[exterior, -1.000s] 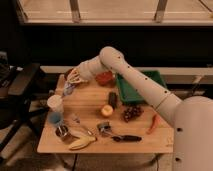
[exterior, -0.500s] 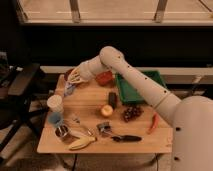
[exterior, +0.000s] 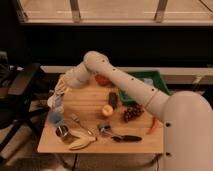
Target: Place towel in plastic cup
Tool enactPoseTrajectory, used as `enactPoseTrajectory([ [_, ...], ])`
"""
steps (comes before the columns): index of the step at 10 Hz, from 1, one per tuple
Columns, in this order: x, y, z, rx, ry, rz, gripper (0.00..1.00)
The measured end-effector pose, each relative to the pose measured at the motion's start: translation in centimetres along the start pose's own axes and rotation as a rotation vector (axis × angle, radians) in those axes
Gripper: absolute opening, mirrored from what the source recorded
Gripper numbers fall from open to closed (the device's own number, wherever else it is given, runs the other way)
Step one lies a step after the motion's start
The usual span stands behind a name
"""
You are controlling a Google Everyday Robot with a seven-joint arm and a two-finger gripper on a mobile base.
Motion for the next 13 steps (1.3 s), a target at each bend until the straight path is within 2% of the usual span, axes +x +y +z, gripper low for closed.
enactPoseTrajectory([
  [4,-2.1,2.1,2.6,0.007,-0.092,0.003,0.00],
  [7,-2.4,3.1,4.5,0.015,-0.127,0.004,0.02],
  [8,-1.9,3.6,5.4,0.015,-0.128,0.010,0.08],
  [9,-0.8,4.3,6.0,0.024,-0.129,0.033,0.20],
  [11,0.3,4.8,6.3,0.031,-0.127,0.057,0.38],
  [13,1.5,5.3,6.8,0.036,-0.114,0.086,0.60],
])
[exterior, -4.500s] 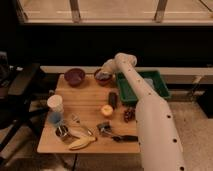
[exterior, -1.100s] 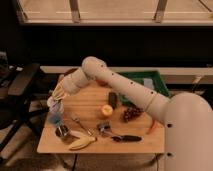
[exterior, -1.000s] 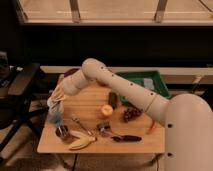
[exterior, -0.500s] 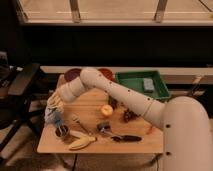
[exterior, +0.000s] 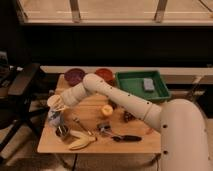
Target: Place towel in plastic cup
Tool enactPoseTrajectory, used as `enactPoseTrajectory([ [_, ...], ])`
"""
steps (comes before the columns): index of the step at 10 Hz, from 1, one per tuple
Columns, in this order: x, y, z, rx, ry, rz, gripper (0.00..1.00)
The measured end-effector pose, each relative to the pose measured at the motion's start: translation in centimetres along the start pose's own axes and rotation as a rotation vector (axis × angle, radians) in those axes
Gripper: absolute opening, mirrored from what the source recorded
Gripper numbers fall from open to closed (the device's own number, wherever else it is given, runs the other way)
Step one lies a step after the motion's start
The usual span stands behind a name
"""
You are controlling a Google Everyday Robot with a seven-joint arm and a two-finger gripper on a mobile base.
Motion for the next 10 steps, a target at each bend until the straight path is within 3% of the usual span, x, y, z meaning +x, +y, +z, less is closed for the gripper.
enactPoseTrajectory([
  [2,1.0,0.3,-0.4,0.015,0.013,0.021,0.76],
  [3,1.1,0.3,-0.4,0.020,0.013,0.026,0.80],
  [7,0.8,0.1,-0.6,0.031,0.025,0.022,0.80],
  [10,0.7,-0.1,-3.9,0.068,0.099,0.020,0.80],
])
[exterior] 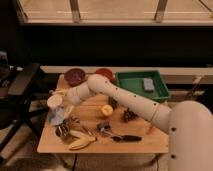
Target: Place towel in plastic cup
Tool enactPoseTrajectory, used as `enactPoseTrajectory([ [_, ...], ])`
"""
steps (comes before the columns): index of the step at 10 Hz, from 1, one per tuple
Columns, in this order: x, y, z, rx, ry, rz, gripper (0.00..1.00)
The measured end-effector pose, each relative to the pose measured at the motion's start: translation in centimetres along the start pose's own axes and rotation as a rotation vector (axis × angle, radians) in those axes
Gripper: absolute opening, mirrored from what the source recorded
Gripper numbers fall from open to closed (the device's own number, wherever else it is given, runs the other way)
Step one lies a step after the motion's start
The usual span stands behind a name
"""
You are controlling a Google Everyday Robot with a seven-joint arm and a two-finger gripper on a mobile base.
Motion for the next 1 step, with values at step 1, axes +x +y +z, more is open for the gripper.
enactPoseTrajectory([
  [1,0.33,0.01,-0.83,0.013,0.018,0.003,0.80],
])
